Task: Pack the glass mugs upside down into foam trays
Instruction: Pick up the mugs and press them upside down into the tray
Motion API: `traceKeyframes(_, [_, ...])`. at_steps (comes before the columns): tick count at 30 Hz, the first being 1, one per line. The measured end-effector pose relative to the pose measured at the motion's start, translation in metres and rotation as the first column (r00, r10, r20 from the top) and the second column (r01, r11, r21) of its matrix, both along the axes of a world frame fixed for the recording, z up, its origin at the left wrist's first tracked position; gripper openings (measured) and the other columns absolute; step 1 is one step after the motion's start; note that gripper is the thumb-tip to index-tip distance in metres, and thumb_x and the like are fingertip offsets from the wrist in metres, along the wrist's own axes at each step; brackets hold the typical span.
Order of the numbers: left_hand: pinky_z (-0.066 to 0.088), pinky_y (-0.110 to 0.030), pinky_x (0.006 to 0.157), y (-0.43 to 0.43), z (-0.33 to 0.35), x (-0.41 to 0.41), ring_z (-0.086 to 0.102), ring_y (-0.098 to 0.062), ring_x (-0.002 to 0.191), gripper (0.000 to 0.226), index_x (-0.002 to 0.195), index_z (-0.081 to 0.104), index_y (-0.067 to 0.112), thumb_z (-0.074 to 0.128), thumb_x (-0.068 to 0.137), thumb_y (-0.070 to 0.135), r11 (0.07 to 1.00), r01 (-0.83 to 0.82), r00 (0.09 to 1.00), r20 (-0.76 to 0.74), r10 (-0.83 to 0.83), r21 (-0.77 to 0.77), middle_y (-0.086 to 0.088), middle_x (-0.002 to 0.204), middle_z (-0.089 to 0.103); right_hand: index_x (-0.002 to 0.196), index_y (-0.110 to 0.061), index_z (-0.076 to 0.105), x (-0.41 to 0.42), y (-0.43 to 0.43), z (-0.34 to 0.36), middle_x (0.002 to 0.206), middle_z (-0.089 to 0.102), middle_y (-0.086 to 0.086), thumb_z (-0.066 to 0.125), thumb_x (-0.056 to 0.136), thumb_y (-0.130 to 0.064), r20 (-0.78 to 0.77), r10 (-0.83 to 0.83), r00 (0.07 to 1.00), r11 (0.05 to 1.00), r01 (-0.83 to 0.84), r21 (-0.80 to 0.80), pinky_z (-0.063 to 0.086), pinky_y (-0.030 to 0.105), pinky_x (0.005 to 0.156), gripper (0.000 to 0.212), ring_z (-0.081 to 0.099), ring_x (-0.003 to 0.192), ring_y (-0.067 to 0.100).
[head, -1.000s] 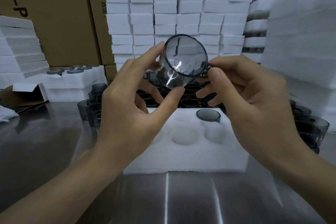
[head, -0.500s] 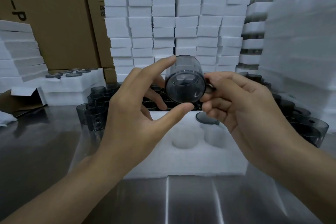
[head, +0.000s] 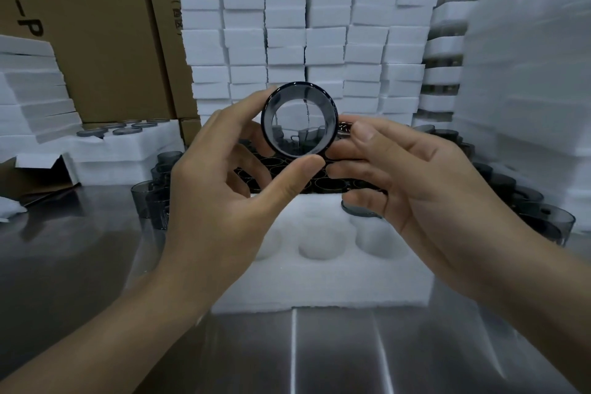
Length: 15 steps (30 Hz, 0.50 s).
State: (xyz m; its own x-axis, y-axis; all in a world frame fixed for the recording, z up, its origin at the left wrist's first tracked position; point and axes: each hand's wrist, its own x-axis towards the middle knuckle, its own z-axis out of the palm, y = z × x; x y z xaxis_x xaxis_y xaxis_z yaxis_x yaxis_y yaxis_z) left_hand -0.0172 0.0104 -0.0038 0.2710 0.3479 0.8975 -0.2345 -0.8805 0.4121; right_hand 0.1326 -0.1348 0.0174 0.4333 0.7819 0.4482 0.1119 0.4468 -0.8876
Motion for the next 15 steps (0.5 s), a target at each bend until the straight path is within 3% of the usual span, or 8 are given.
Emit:
traceKeyframes(2, [0.053,-0.025,0.06,-0.001,0.0,0.0,0.071,-0.025,0.077,0.061,0.145,0.058,0.041,0.078,0.09,0.059,1.0,0.004,1.0,-0.016,-0.003,0.003,0.002,0.117,0.069,0.131,-0.025,0.074,0.0,0.001,-0.001,0.119,0.08,0.004,0.077,0.094,-0.043,0.016,0.013,1.0,1.0,-0.013,-0.008,0.058,0.023,0.072,0.042,0.078,0.103,0.018])
traceKeyframes(6, [0.057,-0.031,0.056,-0.002,0.0,-0.001,0.077,-0.021,0.082,0.07,0.153,0.052,0.036,0.082,0.09,0.045,0.999,0.012,0.998,-0.063,-0.009,0.042,0.006,0.123,0.066,0.137,-0.031,0.068,-0.005,0.003,-0.005,0.113,0.081,0.001,0.086,0.085,-0.036,0.073,0.011,0.997,1.0,-0.011,0.004,0.059,0.024,0.071,0.055,0.079,0.1,0.019])
traceKeyframes(10, [0.052,-0.025,0.051,0.0,-0.003,0.003,0.079,-0.016,0.084,0.068,0.151,0.052,0.035,0.083,0.091,0.026,0.996,0.026,0.995,-0.101,-0.016,0.089,0.008,0.128,0.067,0.134,-0.032,0.069,-0.007,0.004,-0.01,0.112,0.08,-0.005,0.09,0.079,-0.03,0.216,-0.194,0.957,0.981,0.183,0.068,0.06,0.023,0.072,0.059,0.078,0.09,0.019])
traceKeyframes(13, [0.052,-0.027,0.049,0.0,-0.005,0.004,0.08,-0.016,0.089,0.069,0.151,0.052,0.034,0.069,0.09,0.006,0.997,0.068,0.986,-0.152,-0.06,0.046,0.009,0.13,0.07,0.128,-0.038,0.071,-0.008,0.004,-0.012,0.105,0.076,-0.006,0.091,0.08,-0.024,0.28,-0.331,0.901,0.943,0.303,0.142,0.066,0.037,0.076,0.054,0.071,0.08,0.014])
traceKeyframes(15, [0.054,-0.031,0.05,0.0,-0.005,0.003,0.08,-0.018,0.091,0.07,0.148,0.052,0.037,0.06,0.087,0.005,0.995,0.096,0.979,-0.178,-0.095,-0.008,0.011,0.126,0.072,0.127,-0.038,0.071,-0.009,0.004,-0.013,0.102,0.074,-0.009,0.09,0.079,-0.026,0.315,-0.393,0.864,0.919,0.353,0.176,0.066,0.045,0.074,0.053,0.07,0.082,0.013])
